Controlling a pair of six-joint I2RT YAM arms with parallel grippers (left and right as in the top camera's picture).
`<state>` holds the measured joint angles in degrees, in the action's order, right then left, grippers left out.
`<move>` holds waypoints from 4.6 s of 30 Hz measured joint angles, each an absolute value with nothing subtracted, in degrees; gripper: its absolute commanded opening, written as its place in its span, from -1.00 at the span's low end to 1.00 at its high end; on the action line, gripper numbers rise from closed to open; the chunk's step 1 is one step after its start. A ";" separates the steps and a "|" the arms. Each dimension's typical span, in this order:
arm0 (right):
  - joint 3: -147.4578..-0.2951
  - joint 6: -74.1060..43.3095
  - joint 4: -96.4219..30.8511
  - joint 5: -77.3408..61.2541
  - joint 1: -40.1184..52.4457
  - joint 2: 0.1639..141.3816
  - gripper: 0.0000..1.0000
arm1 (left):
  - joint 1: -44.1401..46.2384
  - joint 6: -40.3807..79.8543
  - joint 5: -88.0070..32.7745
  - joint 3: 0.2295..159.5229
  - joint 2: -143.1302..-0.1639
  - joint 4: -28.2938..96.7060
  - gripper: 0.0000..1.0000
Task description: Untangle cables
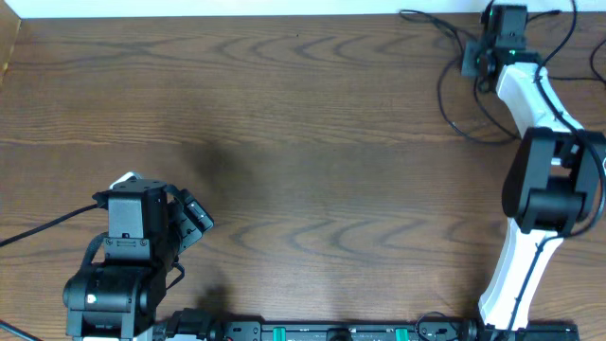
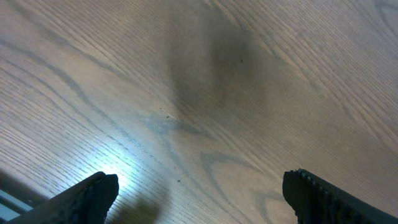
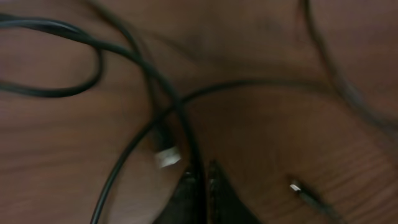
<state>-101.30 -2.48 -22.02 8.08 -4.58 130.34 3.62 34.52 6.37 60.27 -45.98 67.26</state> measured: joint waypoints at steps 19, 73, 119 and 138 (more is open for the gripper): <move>-101.08 -8.97 -30.68 6.26 -5.30 131.96 0.76 | 3.62 34.52 6.37 60.27 -45.98 67.26 0.83; -121.49 -8.54 -41.41 4.82 -5.34 137.43 0.99 | 3.62 34.52 6.37 60.27 -45.98 67.26 0.83; -106.17 -25.39 -48.49 1.56 -17.15 134.13 -0.78 | 3.62 34.52 6.37 60.27 -45.98 67.29 0.82; -114.72 -21.65 -23.09 -16.12 -11.11 137.14 -0.98 | 3.62 34.52 6.37 60.27 -45.98 67.26 0.82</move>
<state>-114.72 -21.65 -23.09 -16.12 -11.11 137.14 3.62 34.52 6.37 60.27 -45.98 67.26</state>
